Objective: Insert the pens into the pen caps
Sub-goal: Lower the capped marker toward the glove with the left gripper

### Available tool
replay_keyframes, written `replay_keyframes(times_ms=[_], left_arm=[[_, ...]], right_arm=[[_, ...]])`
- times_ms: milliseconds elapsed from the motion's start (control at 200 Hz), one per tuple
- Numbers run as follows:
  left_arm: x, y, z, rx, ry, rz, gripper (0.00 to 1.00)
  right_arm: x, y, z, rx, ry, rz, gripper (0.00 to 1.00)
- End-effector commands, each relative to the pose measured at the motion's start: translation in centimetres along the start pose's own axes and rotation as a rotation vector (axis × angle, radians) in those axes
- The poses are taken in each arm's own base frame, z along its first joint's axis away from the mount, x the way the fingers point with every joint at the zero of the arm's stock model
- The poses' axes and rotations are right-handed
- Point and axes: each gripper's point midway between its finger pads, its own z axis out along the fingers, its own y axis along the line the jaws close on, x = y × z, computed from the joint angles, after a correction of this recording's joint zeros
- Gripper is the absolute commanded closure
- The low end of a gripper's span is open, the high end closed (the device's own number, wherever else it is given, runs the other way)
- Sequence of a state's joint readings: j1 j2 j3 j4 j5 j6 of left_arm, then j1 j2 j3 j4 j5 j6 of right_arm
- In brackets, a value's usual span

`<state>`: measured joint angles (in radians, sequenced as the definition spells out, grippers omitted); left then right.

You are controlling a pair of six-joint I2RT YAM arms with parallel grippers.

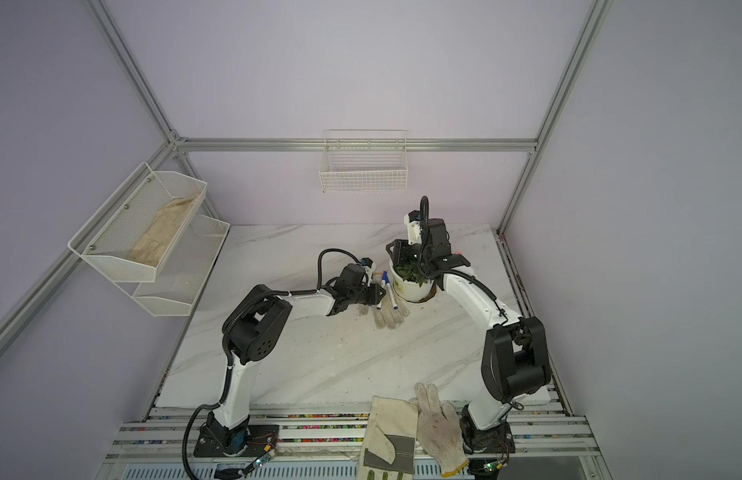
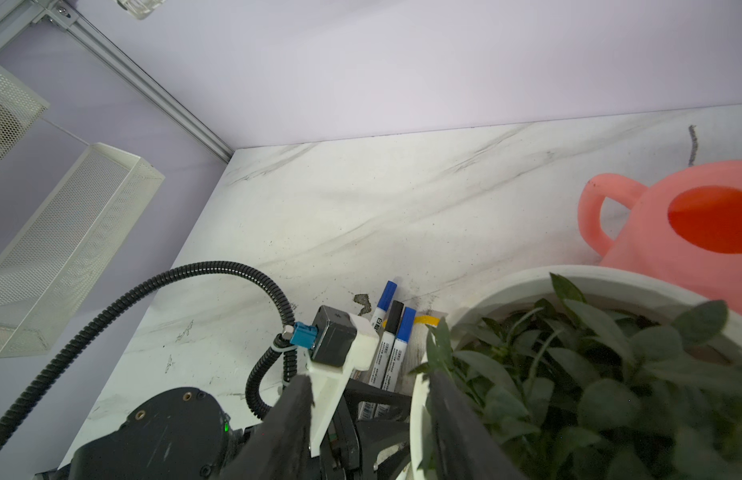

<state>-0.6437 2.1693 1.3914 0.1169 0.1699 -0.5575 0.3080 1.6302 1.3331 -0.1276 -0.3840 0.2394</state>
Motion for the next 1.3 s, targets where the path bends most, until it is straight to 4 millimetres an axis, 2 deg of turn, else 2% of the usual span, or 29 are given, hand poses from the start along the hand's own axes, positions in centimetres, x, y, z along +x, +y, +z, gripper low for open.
replay_keyframes(times_ms=[0,110,210,250,385,660,710,1025,1095,1210,1295], left_arm=[[-3.8,-2.1,-0.8,0.035,-0.073,0.019,0.64],[-4.0,-2.3,-1.0,0.038,-0.075,0.021,0.57],[-4.1,-2.2,-1.3,0.028,-0.08,0.02,0.56],[-4.2,-2.1,-1.4,0.019,-0.085,0.02,0.59],[-4.5,-2.2,-1.7,0.018,-0.094,0.022,0.76],[-5.2,-2.8,-2.6,0.031,-0.121,0.023,0.87],[-5.4,-2.8,-2.7,0.026,-0.12,0.019,1.0],[-6.0,-5.1,-3.0,0.133,-0.109,0.052,1.0],[-6.0,-5.1,-3.0,0.141,-0.105,0.049,0.89],[-6.1,-4.9,-3.1,0.13,-0.106,0.045,0.6],[-6.3,-4.5,-3.3,0.101,-0.107,0.041,0.55]], right_arm=[[-0.7,0.3,-0.1,-0.011,0.0,0.015,0.52],[-0.5,0.2,0.1,-0.01,0.01,0.018,0.52],[-0.4,0.2,0.1,-0.013,0.017,0.022,0.52],[-0.3,0.2,0.2,-0.015,0.022,0.022,0.52],[-0.2,0.2,0.3,-0.017,0.029,0.024,0.52],[0.2,0.1,0.6,-0.017,0.045,0.031,0.53],[0.1,0.1,0.6,-0.018,0.044,0.031,0.53],[0.3,0.0,0.8,-0.015,0.054,0.033,0.53],[0.4,0.0,0.8,-0.013,0.057,0.034,0.53],[0.3,-0.1,0.8,-0.012,0.057,0.035,0.53],[0.3,-0.1,0.8,-0.01,0.057,0.032,0.53]])
